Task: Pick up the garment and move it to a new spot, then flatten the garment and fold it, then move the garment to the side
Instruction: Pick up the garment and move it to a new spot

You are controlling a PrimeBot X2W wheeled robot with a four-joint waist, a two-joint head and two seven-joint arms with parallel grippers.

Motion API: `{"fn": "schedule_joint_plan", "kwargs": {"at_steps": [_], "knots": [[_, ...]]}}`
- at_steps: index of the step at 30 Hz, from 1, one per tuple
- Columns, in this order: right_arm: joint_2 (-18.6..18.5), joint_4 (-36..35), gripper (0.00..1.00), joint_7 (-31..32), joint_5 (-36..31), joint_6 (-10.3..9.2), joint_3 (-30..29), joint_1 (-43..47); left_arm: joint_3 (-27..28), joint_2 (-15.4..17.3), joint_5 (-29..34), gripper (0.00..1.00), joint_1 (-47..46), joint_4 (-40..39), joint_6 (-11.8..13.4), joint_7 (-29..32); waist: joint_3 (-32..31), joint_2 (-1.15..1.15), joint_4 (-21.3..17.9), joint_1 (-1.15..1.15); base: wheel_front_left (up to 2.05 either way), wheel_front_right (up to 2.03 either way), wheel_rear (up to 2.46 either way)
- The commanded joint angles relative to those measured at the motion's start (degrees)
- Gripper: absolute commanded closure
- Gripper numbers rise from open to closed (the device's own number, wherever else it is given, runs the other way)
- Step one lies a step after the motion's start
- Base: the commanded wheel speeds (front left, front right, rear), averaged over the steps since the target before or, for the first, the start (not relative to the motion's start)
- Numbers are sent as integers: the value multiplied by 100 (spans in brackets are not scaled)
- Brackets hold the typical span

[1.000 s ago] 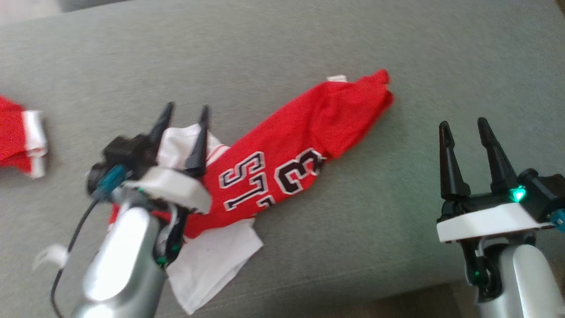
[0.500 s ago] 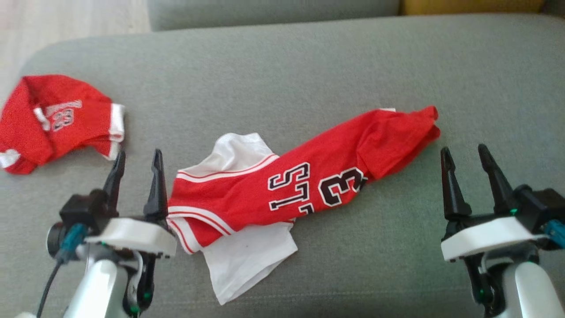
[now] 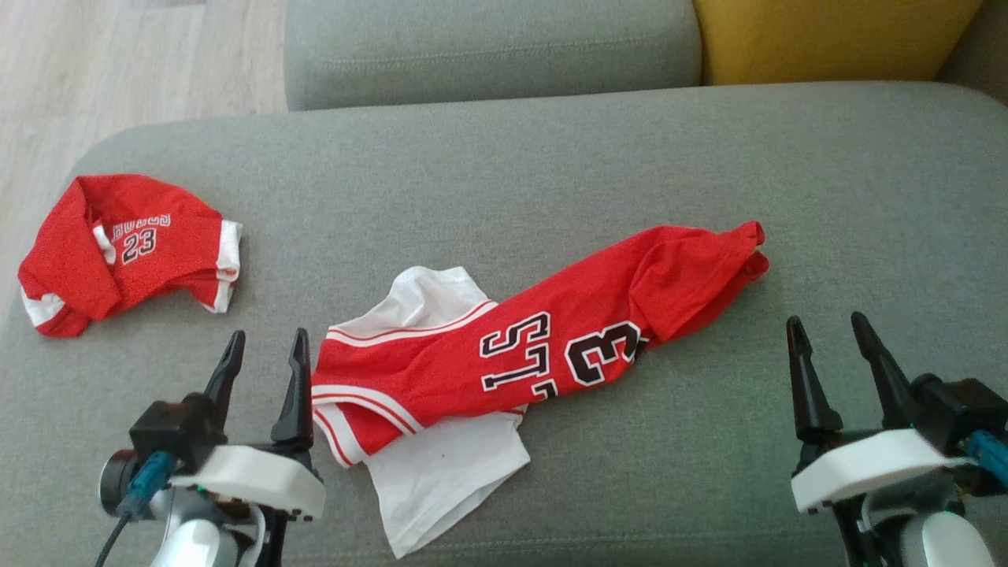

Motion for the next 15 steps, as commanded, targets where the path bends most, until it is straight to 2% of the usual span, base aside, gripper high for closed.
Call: {"fn": "schedule_joint_plan", "kwargs": {"at_steps": [1,15], "knots": [[-35,-239,0,25,-49,-4,99,-122,198,131,-33,0,-201,-201,23,-16,-31,0,-11,0,0,0,0],[-35,-391,0,111,-51,-4,101,6,181,214,-56,0,-71,-272,114,38,-97,0,-70,0,0,0,0]]}}
